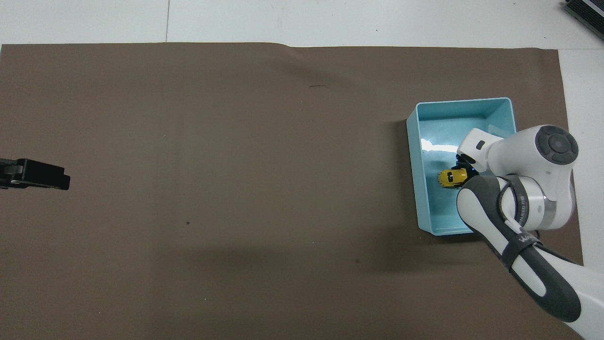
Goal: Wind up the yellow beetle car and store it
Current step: 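Lower the car into the box and open the right gripper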
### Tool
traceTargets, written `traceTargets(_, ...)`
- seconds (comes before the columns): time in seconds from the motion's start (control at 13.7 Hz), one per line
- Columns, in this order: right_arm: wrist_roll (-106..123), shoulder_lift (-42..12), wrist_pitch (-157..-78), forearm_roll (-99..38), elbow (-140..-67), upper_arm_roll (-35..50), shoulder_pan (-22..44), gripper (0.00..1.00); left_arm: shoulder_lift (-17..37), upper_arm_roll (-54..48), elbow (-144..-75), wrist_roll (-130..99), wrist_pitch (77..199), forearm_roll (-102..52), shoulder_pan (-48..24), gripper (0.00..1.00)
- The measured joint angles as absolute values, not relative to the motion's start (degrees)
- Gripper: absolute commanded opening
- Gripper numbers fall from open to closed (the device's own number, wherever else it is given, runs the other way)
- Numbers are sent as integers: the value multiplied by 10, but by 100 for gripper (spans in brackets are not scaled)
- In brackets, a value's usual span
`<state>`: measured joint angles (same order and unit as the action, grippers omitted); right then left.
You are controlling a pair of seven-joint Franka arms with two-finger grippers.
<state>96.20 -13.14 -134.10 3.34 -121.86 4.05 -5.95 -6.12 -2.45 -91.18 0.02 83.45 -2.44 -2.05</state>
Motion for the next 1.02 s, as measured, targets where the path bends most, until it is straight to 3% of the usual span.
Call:
traceTargets(0.07,962,-131,-1341,33,-1219,41,-59,26,-61,-25,-912,0,834,-24,-21,100)
traceTargets(0.15,962,-131,-1341,33,-1219,41,-60,45,-61,-25,-912,0,834,-24,-21,100)
traceTargets(0.22,962,-131,-1341,33,-1219,41,-60,73,-61,-25,-912,0,834,-24,-21,100)
traceTargets(0.36,962,-132,-1341,33,-1219,41,-60,97,-61,-25,-912,0,834,-24,-21,100)
traceTargets(1.02,962,-133,-1341,33,-1219,41,-61,100,-61,-25,-912,0,834,-24,-21,100)
